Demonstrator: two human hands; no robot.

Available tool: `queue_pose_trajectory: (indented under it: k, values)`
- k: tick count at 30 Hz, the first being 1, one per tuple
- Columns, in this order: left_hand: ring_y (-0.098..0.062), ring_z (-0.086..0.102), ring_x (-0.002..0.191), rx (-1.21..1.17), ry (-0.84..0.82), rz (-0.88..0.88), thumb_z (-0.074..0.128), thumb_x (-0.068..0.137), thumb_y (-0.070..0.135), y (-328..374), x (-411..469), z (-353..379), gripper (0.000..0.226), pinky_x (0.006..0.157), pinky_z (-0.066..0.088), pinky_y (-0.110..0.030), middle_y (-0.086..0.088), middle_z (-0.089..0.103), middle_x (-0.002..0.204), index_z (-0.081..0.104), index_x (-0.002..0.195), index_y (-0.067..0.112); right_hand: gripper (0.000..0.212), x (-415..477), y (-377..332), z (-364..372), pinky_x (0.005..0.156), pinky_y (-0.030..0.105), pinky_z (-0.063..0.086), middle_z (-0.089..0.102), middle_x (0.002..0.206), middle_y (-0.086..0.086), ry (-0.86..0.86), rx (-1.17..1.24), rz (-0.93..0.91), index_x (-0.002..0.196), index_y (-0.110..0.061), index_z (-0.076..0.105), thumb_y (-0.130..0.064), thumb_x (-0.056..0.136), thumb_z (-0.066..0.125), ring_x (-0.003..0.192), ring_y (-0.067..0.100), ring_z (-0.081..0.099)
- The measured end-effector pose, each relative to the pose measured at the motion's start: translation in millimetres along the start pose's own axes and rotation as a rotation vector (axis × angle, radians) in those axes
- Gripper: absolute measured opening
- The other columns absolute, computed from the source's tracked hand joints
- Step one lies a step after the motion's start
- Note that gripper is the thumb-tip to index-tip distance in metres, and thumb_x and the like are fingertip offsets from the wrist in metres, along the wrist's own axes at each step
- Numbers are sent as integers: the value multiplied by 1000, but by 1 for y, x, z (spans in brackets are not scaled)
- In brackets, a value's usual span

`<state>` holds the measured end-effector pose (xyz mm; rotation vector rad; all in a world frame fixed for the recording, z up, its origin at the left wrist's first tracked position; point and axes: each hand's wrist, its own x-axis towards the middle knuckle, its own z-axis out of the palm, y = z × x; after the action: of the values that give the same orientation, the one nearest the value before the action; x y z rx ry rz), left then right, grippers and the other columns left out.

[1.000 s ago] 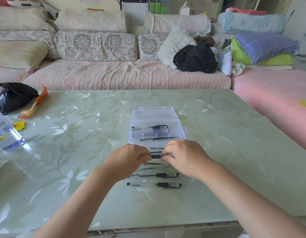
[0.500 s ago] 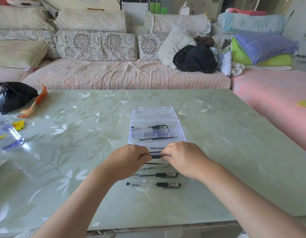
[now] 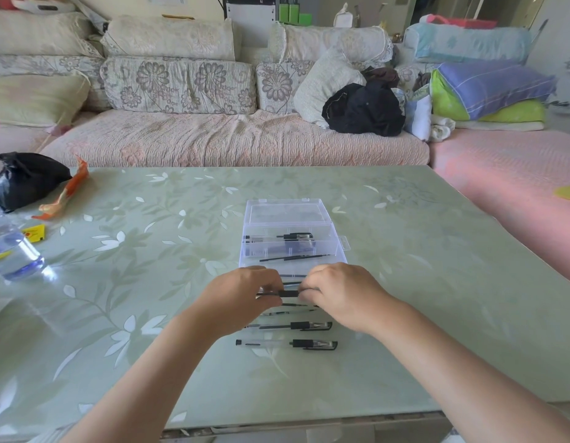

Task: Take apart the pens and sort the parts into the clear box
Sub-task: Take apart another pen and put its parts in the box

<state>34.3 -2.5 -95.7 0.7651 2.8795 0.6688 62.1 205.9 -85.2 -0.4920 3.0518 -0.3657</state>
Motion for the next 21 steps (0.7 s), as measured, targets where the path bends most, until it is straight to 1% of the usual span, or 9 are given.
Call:
queue_pose_trajectory:
  k: [2, 4, 6, 8, 10, 11, 14, 17, 21]
  values:
    - [-5, 59, 59, -7, 4, -13, 60, 90, 40, 0, 0, 1, 2, 51, 42, -17, 19, 60, 92, 60, 91, 39, 22, 0, 0, -1, 72, 30, 42, 65, 97, -11, 27, 8, 11, 99, -31, 70, -41, 95, 51, 92, 13, 54]
    - [-2, 55, 53, -9, 3, -21, 57, 93, 41, 0, 1, 1, 8, 52, 42, -18, 18, 61, 92, 64, 94, 38, 18, 0, -2, -2, 73, 29, 43, 67, 97, -11, 83, 12, 29, 97, -33, 71, -43, 92, 57, 94, 13, 57]
    - [-1, 52, 50, 9, -27, -40, 52, 96, 42, 1, 2, 1, 15, 55, 42, -20, 16, 63, 91, 66, 96, 36, 15, 0, -4, -2, 71, 28, 40, 67, 97, -12, 127, 15, 48, 95, -33, 71, -43, 89, 62, 94, 12, 57]
    - [-5, 51, 47, -16, -85, -80, 47, 97, 41, 0, 2, 1, 21, 56, 47, -23, 16, 66, 89, 66, 93, 34, 12, 0, -5, -3, 69, 27, 35, 65, 98, -14, 149, 2, 65, 93, -31, 69, -41, 87, 65, 91, 10, 56]
    - [-10, 54, 51, -75, -137, -120, 44, 98, 39, -2, 2, 0, 24, 56, 50, -25, 17, 68, 86, 66, 93, 34, 10, -1, -2, -4, 68, 26, 34, 63, 97, -15, 156, -5, 76, 90, -29, 66, -39, 87, 66, 85, 9, 53]
    - [-8, 53, 51, -90, -143, -123, 44, 98, 38, -3, 2, -1, 24, 54, 49, -24, 17, 69, 86, 67, 94, 35, 10, -1, -1, -4, 68, 26, 36, 63, 96, -15, 154, 5, 79, 88, -30, 65, -39, 87, 66, 85, 8, 53]
    - [-3, 48, 47, -61, -101, -81, 48, 97, 39, -5, 1, -4, 18, 47, 37, -13, 15, 68, 83, 66, 95, 37, 7, -2, 2, -4, 74, 28, 45, 64, 97, -15, 141, 37, 66, 89, -31, 65, -38, 88, 63, 92, 7, 58]
    - [-1, 47, 49, -50, -74, -61, 52, 96, 39, -6, 0, -7, 14, 47, 33, -14, 14, 67, 81, 65, 95, 38, 8, -3, 2, -4, 77, 29, 47, 64, 100, -15, 149, 50, 41, 93, -32, 66, -37, 89, 62, 89, 7, 55]
    - [0, 48, 51, -67, -78, -59, 53, 94, 38, -5, 0, -7, 12, 49, 31, -15, 15, 67, 81, 66, 94, 39, 9, -2, 2, -3, 72, 28, 44, 64, 99, -15, 152, 40, 15, 95, -33, 66, -36, 89, 61, 81, 5, 48]
